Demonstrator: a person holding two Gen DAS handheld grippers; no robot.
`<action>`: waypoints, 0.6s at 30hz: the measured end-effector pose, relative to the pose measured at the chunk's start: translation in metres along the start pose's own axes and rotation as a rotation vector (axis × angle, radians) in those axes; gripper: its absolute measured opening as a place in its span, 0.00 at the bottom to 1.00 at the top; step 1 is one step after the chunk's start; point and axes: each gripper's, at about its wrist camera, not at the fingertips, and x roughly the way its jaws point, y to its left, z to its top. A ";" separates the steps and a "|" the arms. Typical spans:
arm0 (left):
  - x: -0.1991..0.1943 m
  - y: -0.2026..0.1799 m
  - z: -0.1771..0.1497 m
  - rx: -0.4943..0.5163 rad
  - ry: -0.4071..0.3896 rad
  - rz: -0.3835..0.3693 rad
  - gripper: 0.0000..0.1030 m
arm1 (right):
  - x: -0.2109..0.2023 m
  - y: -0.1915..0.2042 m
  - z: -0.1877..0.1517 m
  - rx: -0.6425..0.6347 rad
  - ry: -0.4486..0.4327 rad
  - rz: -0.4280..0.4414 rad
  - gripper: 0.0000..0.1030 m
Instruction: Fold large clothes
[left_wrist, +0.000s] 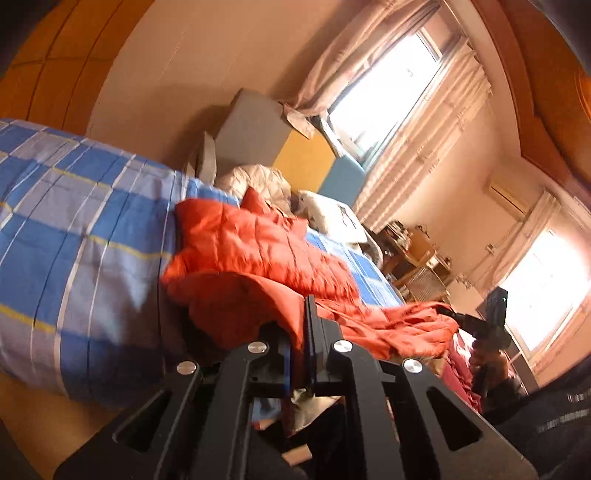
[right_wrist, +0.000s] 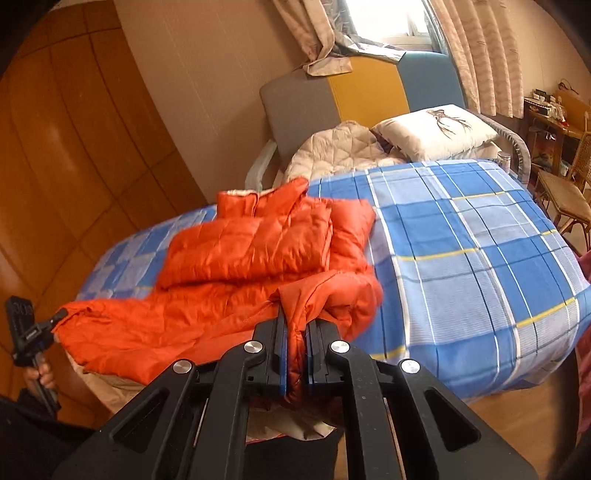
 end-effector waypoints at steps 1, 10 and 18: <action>0.008 0.002 0.009 0.006 -0.002 0.009 0.06 | 0.006 0.000 0.005 0.005 -0.006 -0.009 0.06; 0.073 0.018 0.060 -0.003 0.014 0.074 0.06 | 0.069 -0.010 0.046 0.085 -0.029 -0.062 0.06; 0.147 0.049 0.106 -0.065 0.066 0.168 0.11 | 0.145 -0.023 0.095 0.124 0.021 -0.128 0.10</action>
